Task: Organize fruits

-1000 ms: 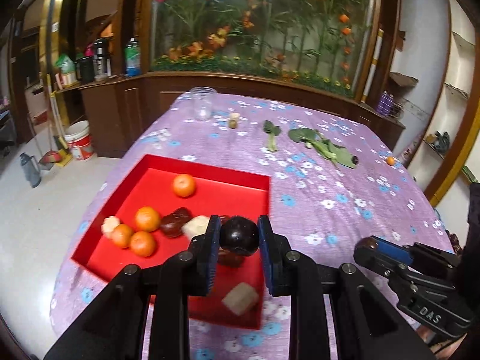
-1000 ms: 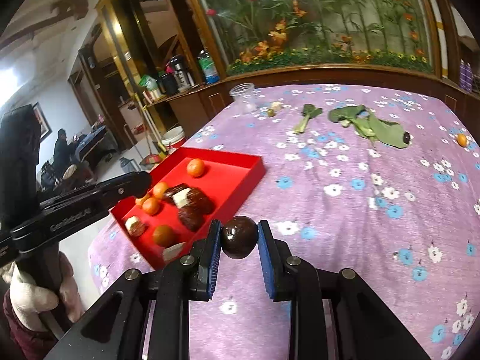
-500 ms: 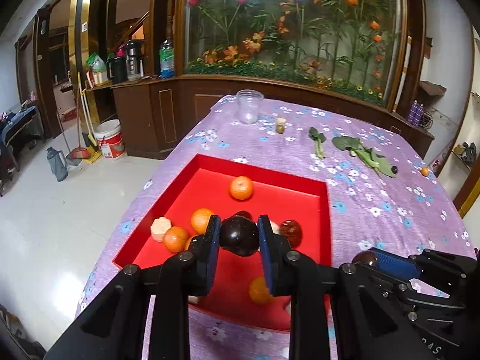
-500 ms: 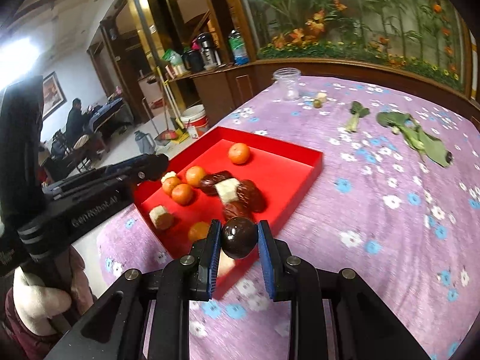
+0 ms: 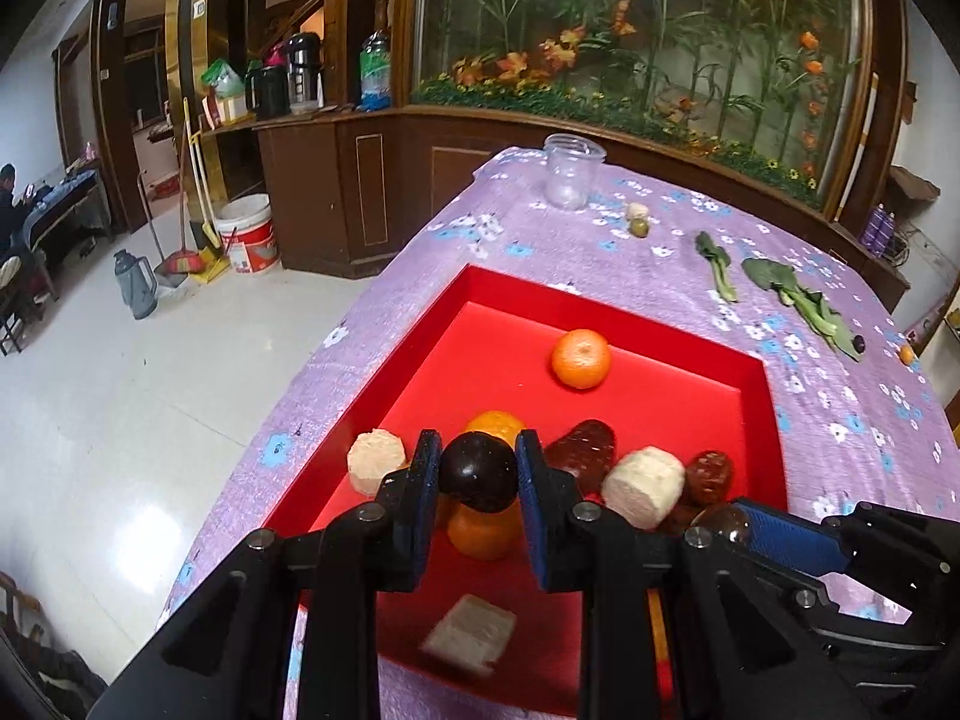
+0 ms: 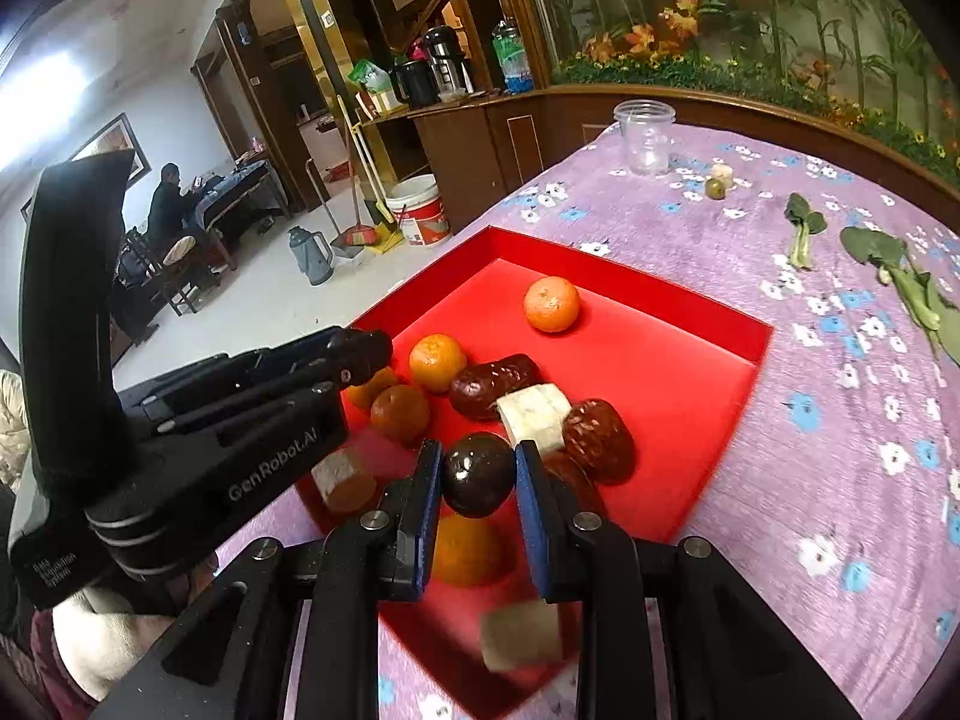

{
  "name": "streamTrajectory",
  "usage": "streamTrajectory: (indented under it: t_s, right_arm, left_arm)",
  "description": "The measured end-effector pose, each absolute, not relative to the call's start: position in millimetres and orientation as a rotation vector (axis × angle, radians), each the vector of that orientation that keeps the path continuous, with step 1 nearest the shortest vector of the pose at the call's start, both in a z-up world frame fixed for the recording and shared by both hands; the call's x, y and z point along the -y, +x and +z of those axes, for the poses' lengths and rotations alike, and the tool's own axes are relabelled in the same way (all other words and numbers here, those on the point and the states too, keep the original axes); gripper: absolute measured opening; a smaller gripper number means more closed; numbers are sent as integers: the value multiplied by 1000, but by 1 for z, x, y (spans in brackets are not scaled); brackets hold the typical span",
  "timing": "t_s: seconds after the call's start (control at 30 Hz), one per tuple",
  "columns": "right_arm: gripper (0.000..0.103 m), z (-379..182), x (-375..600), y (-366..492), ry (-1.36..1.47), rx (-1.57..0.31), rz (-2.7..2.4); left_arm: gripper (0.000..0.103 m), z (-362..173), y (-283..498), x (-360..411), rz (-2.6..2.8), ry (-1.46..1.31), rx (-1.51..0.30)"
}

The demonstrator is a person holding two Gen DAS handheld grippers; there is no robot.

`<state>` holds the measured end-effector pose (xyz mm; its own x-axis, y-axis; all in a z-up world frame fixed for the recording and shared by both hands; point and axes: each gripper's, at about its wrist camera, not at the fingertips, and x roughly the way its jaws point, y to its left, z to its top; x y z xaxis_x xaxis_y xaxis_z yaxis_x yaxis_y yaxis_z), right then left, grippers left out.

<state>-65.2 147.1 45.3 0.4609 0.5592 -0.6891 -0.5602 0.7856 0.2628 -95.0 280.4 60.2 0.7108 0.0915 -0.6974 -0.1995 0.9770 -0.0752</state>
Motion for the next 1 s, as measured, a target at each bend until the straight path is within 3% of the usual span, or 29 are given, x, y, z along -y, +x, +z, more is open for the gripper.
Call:
streamTrajectory:
  t_s: [0.33,0.4,0.47,0.57,0.63,0.8,1.0]
  right_arm:
    - [28,36,-164,-44,-4,-863,696]
    - [28,34,-164,-42,3,-863,697]
    - [28,33,-162,-40,17,-867,702]
    - [29,33,-159,-37,29,-865,695]
    - [31,35,-155,-37,42,-863,693]
    - [46,42,-144,-40,72,-838,691]
    - [50,52,-131,-55,54,-794,667]
  left_arm:
    - [27,46,-82,-291,167,-192,-795]
    - [36,46,-81,-293,175,-200,-796]
    - [55,47,-83,-296,187,-213,-784]
    - [65,50,-85,-298,189,-229,-768]
    - [68,53,-86,-296,194,-228,-761]
    - [76,65,-95,-294,203,-235,-724]
    - [80,84,-111,-276,244,-169,-658]
